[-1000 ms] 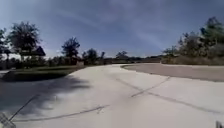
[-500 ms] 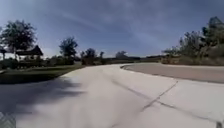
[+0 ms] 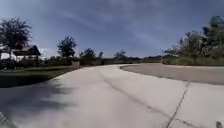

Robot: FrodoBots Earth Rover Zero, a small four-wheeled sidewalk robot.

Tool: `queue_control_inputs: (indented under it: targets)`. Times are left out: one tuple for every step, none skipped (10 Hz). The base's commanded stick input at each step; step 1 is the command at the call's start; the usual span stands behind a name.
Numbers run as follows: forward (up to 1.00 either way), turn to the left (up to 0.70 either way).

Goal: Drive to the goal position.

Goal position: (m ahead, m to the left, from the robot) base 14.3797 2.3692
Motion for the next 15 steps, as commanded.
queue_control_inputs:
  targets:
    - [0.85, 0.34]
    - [0.85, 0.34]
    - [0.85, 0.34]
    - [0.85, 0.34]
    - [0.85, 0.34]
    - [0.85, 0.31]
    - [0.85, 0.0]
    - [0.85, 0.0]
    - [0.85, 0.0]
    - [0.85, 0.0]
    - [0.85, 0.0]
    - [0.85, 0.0]
    - [0.85, 0.0]
    - [0.85, 0.0]
    - [0.85, 0.0]
